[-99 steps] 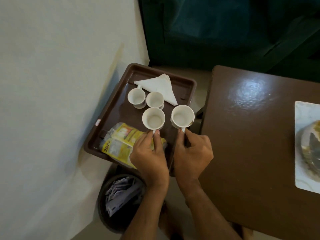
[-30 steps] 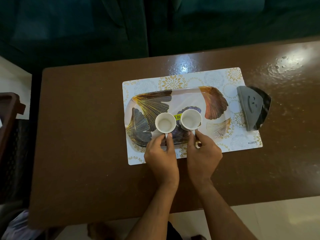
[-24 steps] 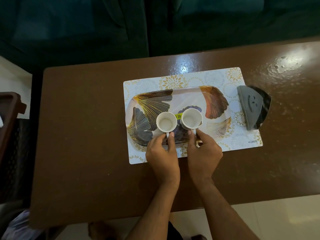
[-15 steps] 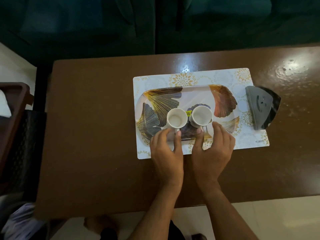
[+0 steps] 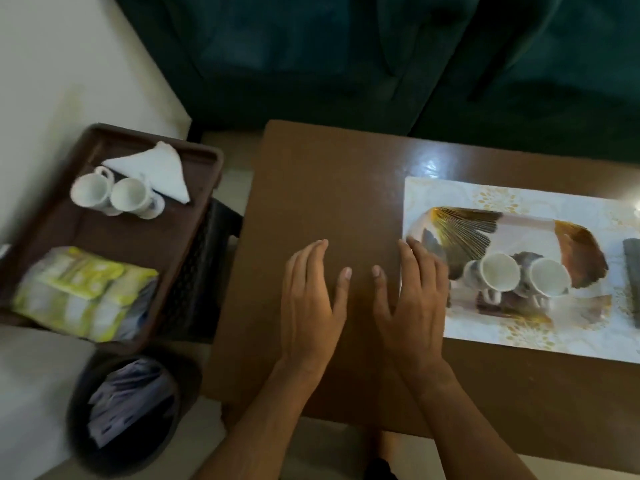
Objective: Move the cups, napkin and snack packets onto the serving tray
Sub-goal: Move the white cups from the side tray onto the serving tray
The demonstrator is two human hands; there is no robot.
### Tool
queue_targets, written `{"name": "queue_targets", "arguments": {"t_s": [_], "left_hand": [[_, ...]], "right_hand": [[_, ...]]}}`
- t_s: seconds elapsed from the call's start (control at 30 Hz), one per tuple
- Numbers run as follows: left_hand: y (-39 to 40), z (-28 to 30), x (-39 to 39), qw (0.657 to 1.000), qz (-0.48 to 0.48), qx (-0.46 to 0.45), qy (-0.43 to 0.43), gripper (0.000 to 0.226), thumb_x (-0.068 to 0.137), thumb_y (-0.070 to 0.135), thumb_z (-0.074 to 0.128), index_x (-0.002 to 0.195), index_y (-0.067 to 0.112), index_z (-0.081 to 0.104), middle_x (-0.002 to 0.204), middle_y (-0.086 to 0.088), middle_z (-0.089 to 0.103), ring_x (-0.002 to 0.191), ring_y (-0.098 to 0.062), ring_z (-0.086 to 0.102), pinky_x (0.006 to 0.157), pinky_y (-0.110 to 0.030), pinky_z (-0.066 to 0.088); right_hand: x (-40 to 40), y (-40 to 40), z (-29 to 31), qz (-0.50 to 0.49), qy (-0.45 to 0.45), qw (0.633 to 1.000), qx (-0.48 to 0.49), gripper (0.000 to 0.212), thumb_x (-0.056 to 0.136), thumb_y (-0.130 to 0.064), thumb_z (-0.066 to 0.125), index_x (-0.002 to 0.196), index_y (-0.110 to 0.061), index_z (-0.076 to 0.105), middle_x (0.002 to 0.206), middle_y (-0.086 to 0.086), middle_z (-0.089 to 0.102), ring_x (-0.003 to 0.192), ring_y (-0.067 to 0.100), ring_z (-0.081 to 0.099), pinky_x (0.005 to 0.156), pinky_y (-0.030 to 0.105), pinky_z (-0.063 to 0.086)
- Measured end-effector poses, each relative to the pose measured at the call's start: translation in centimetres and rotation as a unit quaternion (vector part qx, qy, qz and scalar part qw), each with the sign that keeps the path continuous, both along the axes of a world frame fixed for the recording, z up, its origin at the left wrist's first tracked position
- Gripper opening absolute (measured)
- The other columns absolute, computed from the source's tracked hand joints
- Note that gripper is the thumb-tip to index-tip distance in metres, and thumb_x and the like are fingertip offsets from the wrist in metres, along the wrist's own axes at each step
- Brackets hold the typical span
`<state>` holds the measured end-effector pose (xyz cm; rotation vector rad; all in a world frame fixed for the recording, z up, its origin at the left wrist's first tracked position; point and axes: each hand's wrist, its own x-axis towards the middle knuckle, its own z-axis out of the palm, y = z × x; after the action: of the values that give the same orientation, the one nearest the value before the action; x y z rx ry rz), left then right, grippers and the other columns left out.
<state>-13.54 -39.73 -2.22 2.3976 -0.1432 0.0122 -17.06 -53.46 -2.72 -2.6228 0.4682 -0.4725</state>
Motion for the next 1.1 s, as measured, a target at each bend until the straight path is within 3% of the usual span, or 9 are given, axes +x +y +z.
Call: {"name": "queue_targets", "arguments": {"t_s": [0.1,0.27,0.57,0.67,0.8,0.97,1.1], "left_hand": [[6.4,0.7,3.2,0.999,0.019,0.031,-0.007,0.053,0.106,0.045,0.054,0.150,0.017,0.049,0.150,-0.002,0.056,0.142,-0.016,0.048,0.114,-0.034,0.048],[17.0,0.9,8.3,0.997,0.047,0.051,-0.030,0.051,0.106,0.038,0.059,0.147,0.009,0.052,0.147,-0.009,0.057,0.140,-0.024,0.050,0.112,-0.042,0.048],[31.3,1.5,16.2,0.995,0.059,0.080,-0.029,0.050,0.103,0.033,0.064,0.144,0.005,0.055,0.148,-0.013,0.056,0.138,-0.029,0.051,0.114,-0.043,0.047],[33.7,1.4,18.9,0.994,0.035,0.095,-0.029,0.048,0.101,0.028,0.068,0.141,0.003,0.058,0.144,-0.015,0.058,0.137,-0.030,0.053,0.112,-0.045,0.048],[35.3,1.1,22.4,0.994,-0.008,0.111,-0.002,0.046,0.103,0.026,0.064,0.143,0.004,0.058,0.147,-0.015,0.057,0.141,-0.028,0.050,0.117,-0.042,0.046],[36.3,-0.1,25.1,0.992,-0.046,0.116,0.031,0.041,0.104,0.011,0.058,0.145,0.006,0.057,0.154,-0.015,0.050,0.147,-0.028,0.043,0.121,-0.038,0.040],[36.8,-0.5,26.0,0.988,-0.078,0.124,0.050,0.047,0.099,0.002,0.062,0.146,0.006,0.057,0.155,-0.016,0.047,0.147,-0.029,0.042,0.122,-0.041,0.042]], "right_hand": [[3.6,5.5,0.3,0.033,0.021,0.999,0.006,0.051,0.105,-0.036,0.055,0.146,-0.006,0.051,0.149,0.014,0.054,0.136,0.031,0.049,0.112,0.048,0.045],[9.3,15.1,0.5,0.079,0.061,0.995,0.025,0.056,0.104,-0.042,0.050,0.149,-0.009,0.048,0.152,0.012,0.052,0.141,0.029,0.045,0.113,0.049,0.045],[18.0,28.7,0.5,0.148,0.060,0.986,0.045,0.047,0.102,-0.025,0.060,0.143,-0.002,0.054,0.143,0.015,0.059,0.132,0.031,0.052,0.111,0.048,0.048],[20.5,31.1,0.3,0.175,0.072,0.981,0.046,0.047,0.099,-0.007,0.059,0.145,-0.001,0.053,0.144,0.016,0.059,0.133,0.032,0.052,0.113,0.049,0.048],[23.6,32.4,0.2,0.217,0.126,0.967,0.045,0.069,0.085,0.016,0.059,0.151,-0.004,0.048,0.153,0.018,0.051,0.142,0.035,0.045,0.116,0.050,0.043],[26.0,32.6,0.0,0.285,0.178,0.942,0.016,0.083,0.079,0.016,0.069,0.155,-0.011,0.045,0.164,0.015,0.039,0.149,0.037,0.037,0.119,0.052,0.037],[27.0,32.1,-0.2,0.332,0.200,0.922,-0.004,0.082,0.080,0.014,0.073,0.153,-0.012,0.048,0.165,0.012,0.039,0.150,0.035,0.037,0.121,0.052,0.037]]}}
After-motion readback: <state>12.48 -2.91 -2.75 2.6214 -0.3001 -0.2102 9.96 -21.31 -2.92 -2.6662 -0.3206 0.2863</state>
